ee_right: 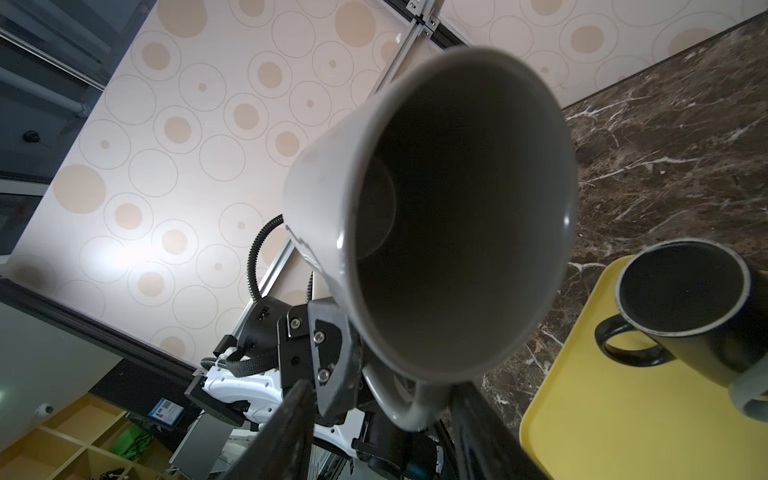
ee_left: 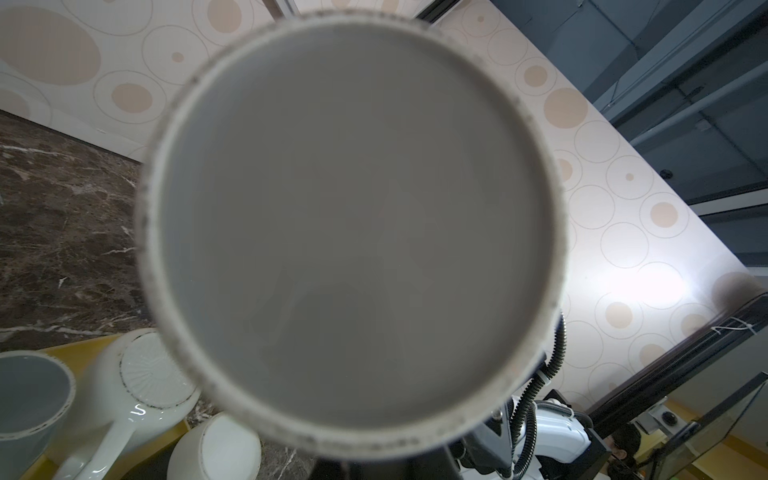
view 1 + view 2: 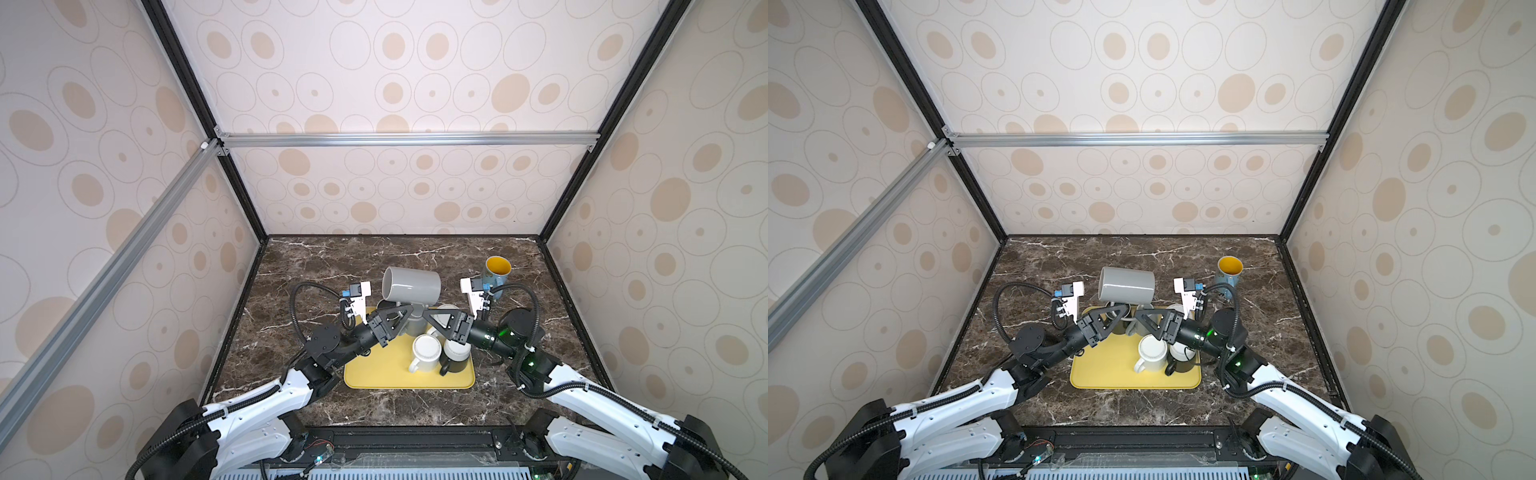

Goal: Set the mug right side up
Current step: 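Grasp the raised grey mug with the right gripper beside the left gripper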

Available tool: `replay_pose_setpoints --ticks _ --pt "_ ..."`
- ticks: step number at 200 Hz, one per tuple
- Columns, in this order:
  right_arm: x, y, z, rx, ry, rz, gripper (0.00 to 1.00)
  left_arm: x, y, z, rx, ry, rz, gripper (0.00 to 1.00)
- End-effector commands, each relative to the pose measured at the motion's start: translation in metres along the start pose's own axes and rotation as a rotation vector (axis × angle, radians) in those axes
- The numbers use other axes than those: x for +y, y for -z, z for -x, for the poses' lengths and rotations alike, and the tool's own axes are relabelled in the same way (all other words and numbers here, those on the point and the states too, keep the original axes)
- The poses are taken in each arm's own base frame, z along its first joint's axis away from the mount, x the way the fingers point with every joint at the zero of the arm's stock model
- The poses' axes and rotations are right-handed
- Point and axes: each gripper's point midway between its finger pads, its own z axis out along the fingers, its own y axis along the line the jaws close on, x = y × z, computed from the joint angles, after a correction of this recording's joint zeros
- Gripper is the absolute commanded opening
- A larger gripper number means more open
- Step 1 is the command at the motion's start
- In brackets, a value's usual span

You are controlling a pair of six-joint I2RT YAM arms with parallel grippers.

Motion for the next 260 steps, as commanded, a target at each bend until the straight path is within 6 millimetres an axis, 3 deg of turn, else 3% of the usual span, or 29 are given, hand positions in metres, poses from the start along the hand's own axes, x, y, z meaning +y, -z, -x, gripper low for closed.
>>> replay_pose_setpoints --ticks 1,112,260 --pt "0.022 -0.001 0.011 -0.025 0.011 0.076 0.52 -0.064 0.006 0.035 -0.115 -0.047 -0.239 0.0" --pt "0.027 -0.009 0.023 -0.072 0.002 0.133 0.41 -0.062 0.006 0.032 -0.132 0.015 -0.308 0.0" --pt "0.031 -0.017 0.026 -0.064 -0.023 0.167 0.37 -0.057 0.003 0.027 -0.115 0.024 -0.314 0.0"
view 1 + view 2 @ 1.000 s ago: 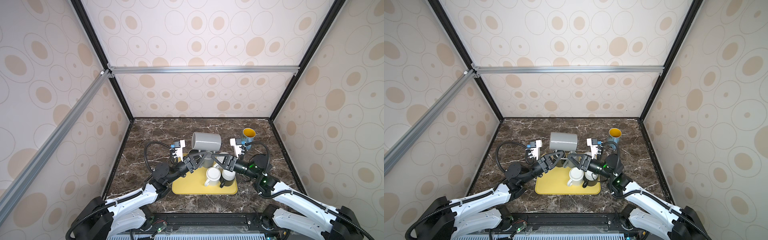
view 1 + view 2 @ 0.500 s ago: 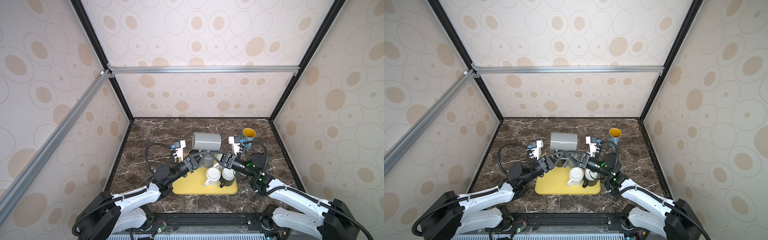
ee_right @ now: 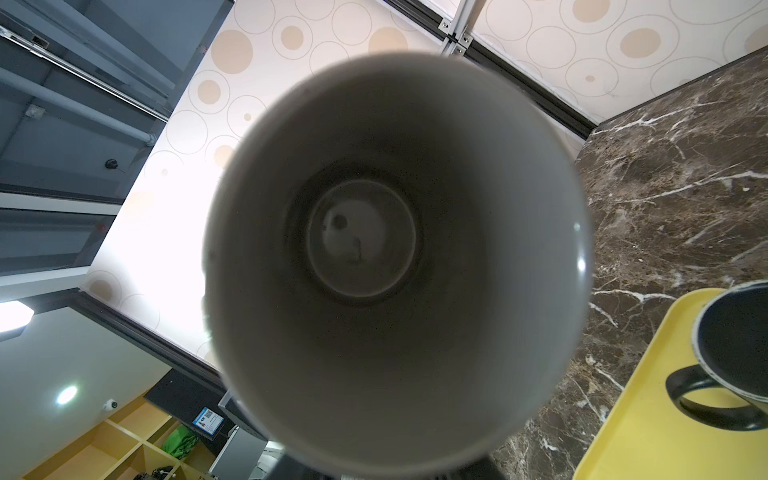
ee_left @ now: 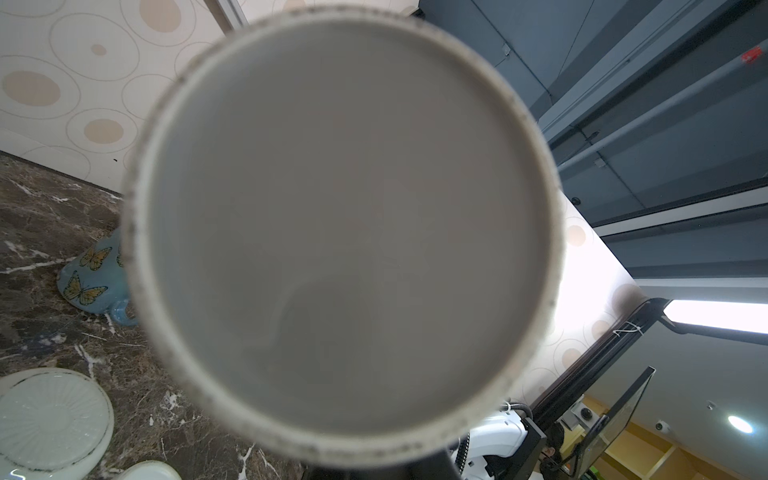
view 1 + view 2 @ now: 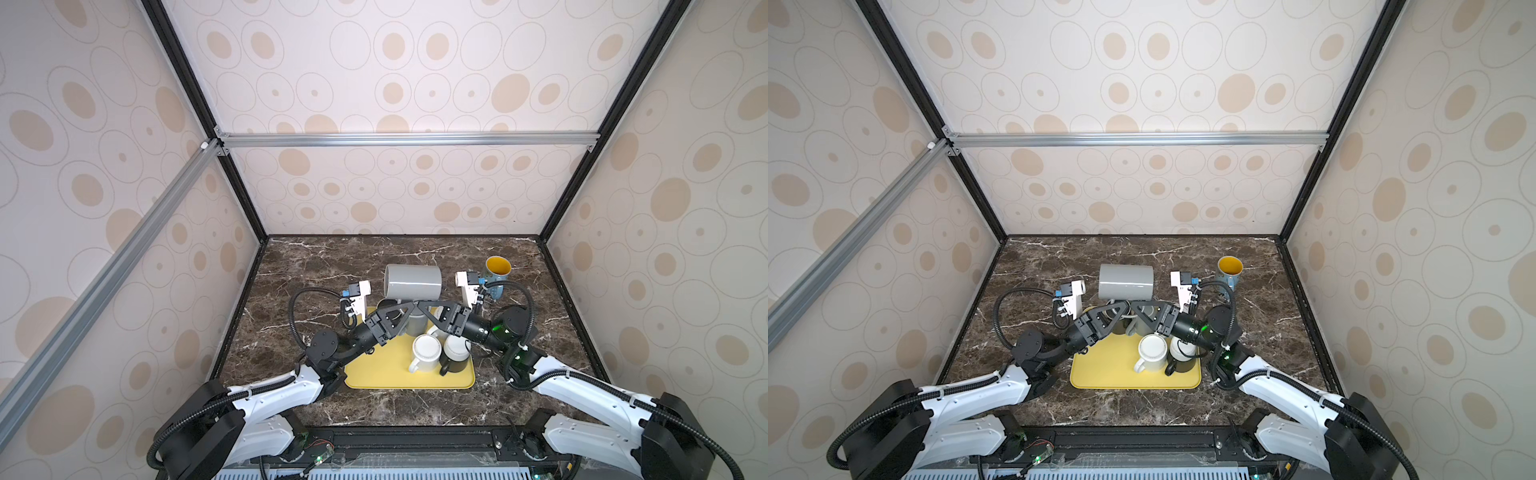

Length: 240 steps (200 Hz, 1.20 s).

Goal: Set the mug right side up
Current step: 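Grasp the raised grey mug with the right gripper beside the left gripper, then open the left gripper and withdraw it while the right holds the grey mug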

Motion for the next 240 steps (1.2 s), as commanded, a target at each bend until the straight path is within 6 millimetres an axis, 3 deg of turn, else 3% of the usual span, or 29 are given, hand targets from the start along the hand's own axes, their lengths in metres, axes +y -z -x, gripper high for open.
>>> replay_pose_setpoints --ticks 1,106,158,199,240 --pt "0.023 -0.004 0.011 -0.017 0.018 0.066 0.37 -0.046 -0.001 0.019 -0.055 -0.055 -0.169 0.0" --pt "0.01 -0.007 0.01 -0.018 0.013 0.021 0.29 -0.035 -0.006 0.013 -0.034 -0.035 -0.155 0.0" --pt "0.005 -0.006 0.011 -0.023 0.014 -0.01 0.17 -0.028 -0.008 0.011 -0.028 -0.02 -0.152 0.0" --pt "0.002 -0.004 0.013 -0.033 0.024 -0.038 0.0 -0.023 -0.009 0.01 -0.025 -0.032 -0.128 0.0" --pt "-0.004 0.002 0.018 -0.073 0.037 -0.09 0.0 -0.017 -0.008 0.015 -0.029 -0.083 -0.058 0.03"
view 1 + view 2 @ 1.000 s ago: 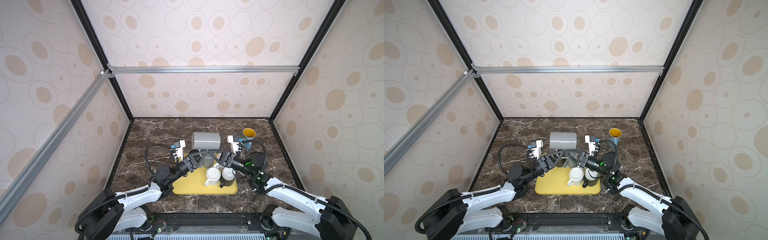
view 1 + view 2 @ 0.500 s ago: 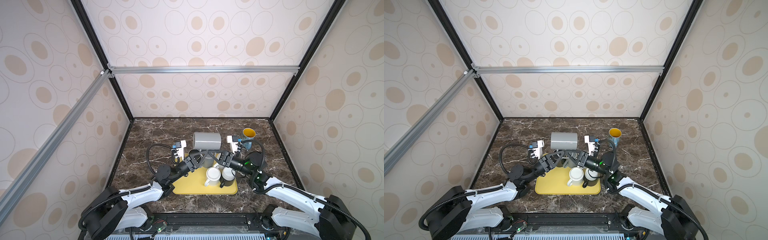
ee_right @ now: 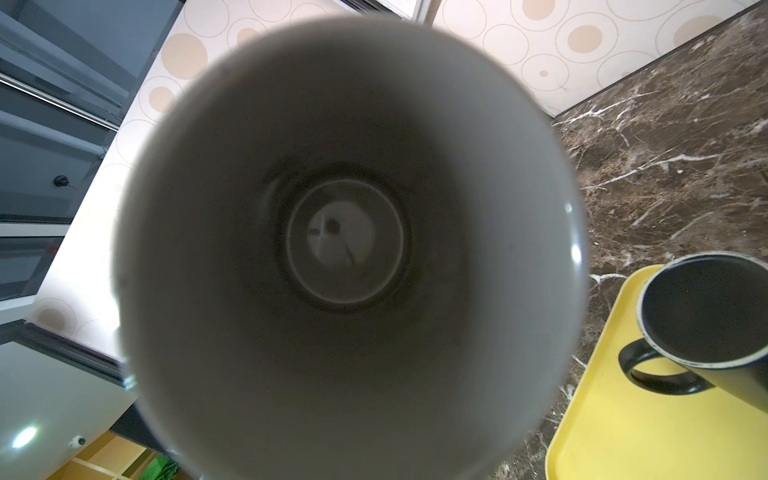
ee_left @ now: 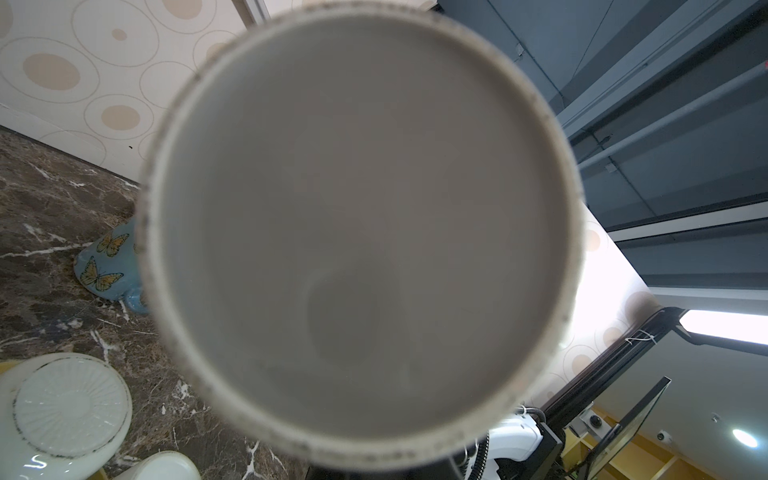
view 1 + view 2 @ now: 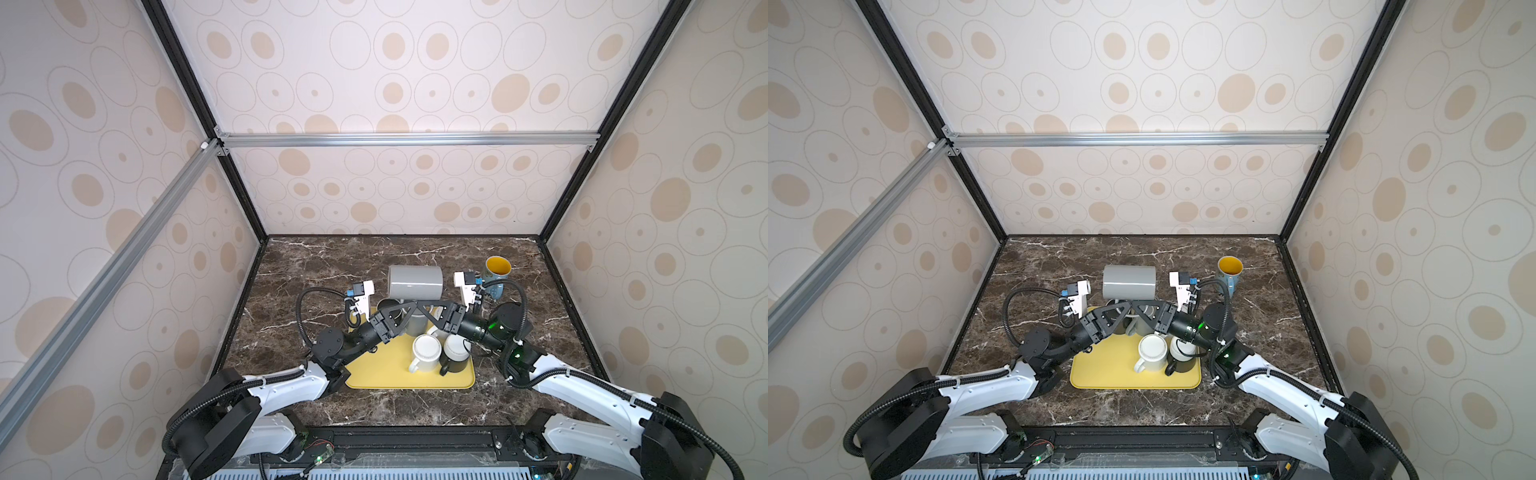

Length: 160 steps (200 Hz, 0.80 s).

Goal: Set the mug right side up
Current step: 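Open the left gripper and withdraw it while the right holds the grey mug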

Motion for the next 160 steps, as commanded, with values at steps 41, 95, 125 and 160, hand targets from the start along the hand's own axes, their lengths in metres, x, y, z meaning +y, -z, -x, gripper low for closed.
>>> replay_pose_setpoints --ticks 41,95,125,160 --pt "0.017 0.008 0.023 -0.086 0.093 -0.039 0.0 -0.012 0.006 0.036 -0.104 -0.178 0.112 0.96" --pt "0.017 0.01 0.043 -0.109 0.202 -0.14 0.0 0.006 0.021 0.052 -0.13 -0.293 0.315 1.0" --pt "0.005 0.019 0.062 -0.1 0.327 -0.36 0.0 0.026 0.032 0.058 -0.082 -0.395 0.504 1.0" --pt "-0.014 0.038 0.084 -0.081 0.443 -0.643 0.0 0.029 0.049 0.062 -0.087 -0.49 0.567 1.0"
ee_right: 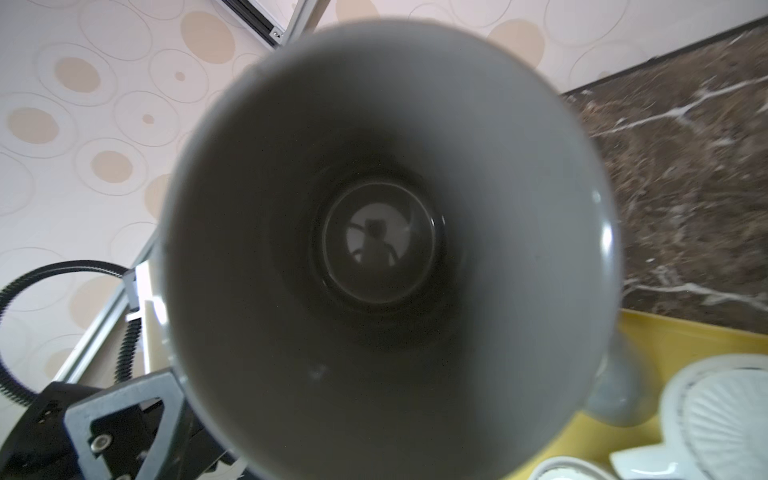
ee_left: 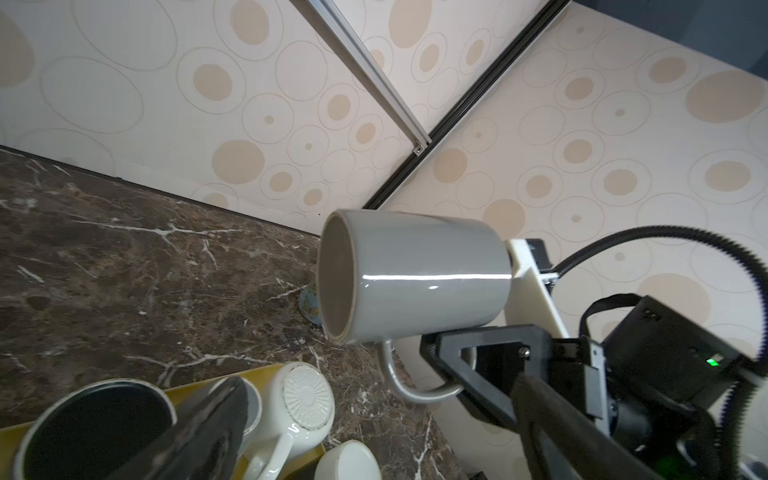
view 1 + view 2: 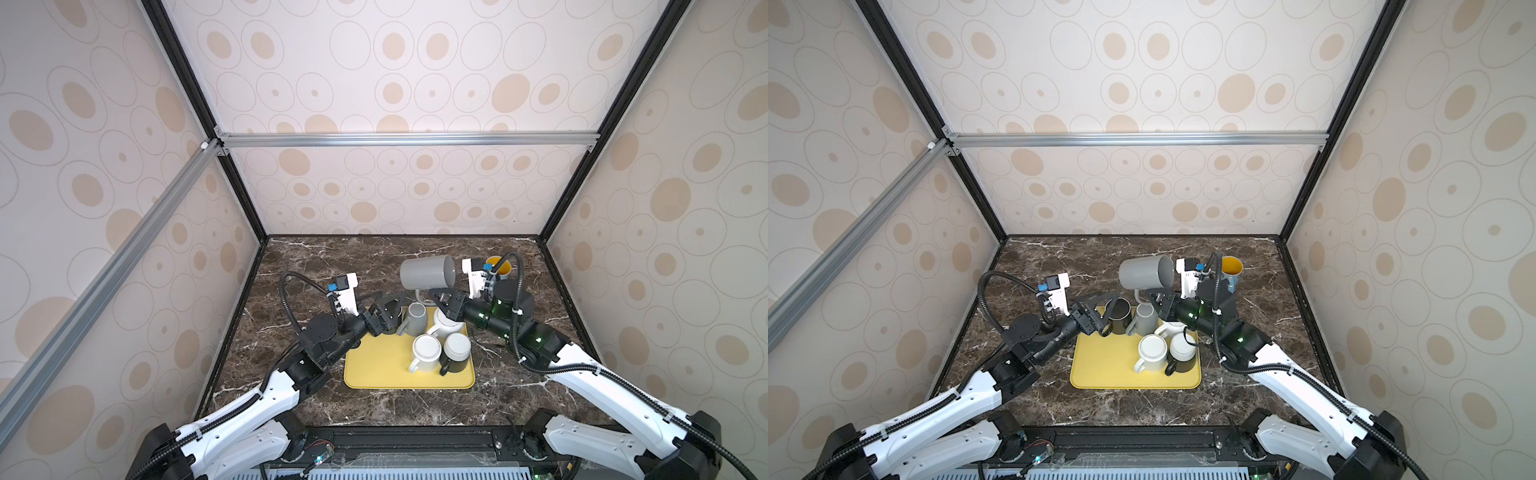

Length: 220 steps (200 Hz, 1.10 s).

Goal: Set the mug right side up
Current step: 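Open the left gripper and withdraw it while the right holds the grey mug, then carry the grey mug beside the blue mug and lower it with the right gripper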

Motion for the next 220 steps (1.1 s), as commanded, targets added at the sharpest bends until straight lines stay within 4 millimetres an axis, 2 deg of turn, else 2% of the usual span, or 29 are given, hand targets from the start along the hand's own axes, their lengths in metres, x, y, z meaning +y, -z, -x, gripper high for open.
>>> replay_pose_setpoints --ticks 1,22,53,78,107,166,220 --pt "-0.011 0.017 0.034 -0.063 0.169 -0.183 0.0 0.016 0.009 0.006 -0.01 -0.121 0.101 1.0" --pt "-0.032 0.018 0.043 -0.021 0.248 -0.357 0.0 0.025 0.014 0.01 -0.03 -0.139 0.152 1.0" --pt "-0.058 0.017 0.063 -0.023 0.347 -0.544 0.0 0.028 0.015 0.011 -0.034 -0.153 0.167 1.0" --pt "-0.074 0.014 0.077 -0.027 0.339 -0.613 0.0 0.031 0.013 0.008 -0.023 -0.16 0.179 0.99" --pt "-0.097 0.006 0.085 0.003 0.329 -0.676 0.0 0.035 0.01 0.005 -0.014 -0.167 0.194 0.99" --pt "-0.158 -0.013 0.09 0.081 0.271 -0.8 0.0 0.04 0.006 -0.001 0.009 -0.176 0.211 0.99" --pt "-0.201 -0.03 0.08 0.153 0.232 -0.843 0.0 0.042 0.005 -0.002 0.017 -0.176 0.217 0.99"
